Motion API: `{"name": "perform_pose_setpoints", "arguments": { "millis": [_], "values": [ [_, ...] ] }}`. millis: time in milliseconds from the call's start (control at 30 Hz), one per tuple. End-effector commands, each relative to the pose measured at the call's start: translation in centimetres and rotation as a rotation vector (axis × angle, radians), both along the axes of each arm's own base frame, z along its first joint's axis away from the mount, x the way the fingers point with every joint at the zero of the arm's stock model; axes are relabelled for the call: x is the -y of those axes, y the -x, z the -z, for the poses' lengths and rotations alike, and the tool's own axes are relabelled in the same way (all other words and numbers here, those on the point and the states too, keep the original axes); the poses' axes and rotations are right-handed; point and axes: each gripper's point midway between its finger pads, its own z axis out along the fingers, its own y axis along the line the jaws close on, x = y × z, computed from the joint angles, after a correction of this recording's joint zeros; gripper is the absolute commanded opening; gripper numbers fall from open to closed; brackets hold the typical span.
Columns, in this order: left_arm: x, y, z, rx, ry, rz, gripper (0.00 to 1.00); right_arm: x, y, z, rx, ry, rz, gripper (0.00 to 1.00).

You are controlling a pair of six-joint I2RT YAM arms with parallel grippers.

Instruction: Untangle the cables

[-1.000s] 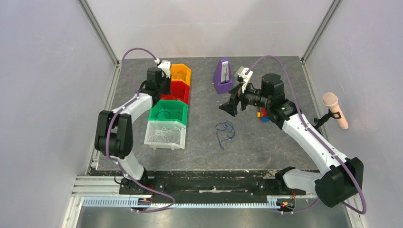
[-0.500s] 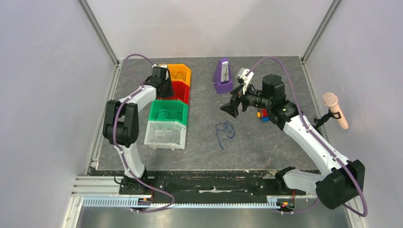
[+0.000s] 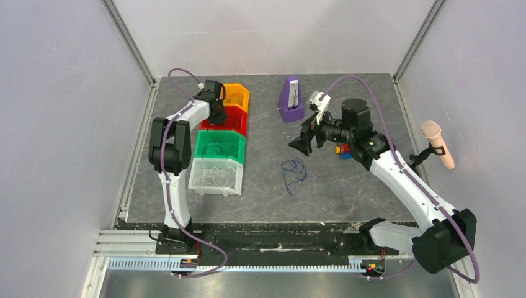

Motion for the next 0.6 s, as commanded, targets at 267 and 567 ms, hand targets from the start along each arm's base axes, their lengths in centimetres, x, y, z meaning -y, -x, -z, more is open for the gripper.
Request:
{"name": "perform_pose_setpoints", "arguments": {
  "millis": [267,567],
  "values": [
    [-0.4,-0.9,-3.3,0.044,-0.016,0.008,0.37,0.6,-0.2,-2.4,0.08,0.003,0.012,0.91],
    [-0.8,-1.5,-12.6,0.204,-0.034,0.025,0.55,0.7,0.3,-2.1,0.097,0.009,-0.001,0.91]
  ]
}}
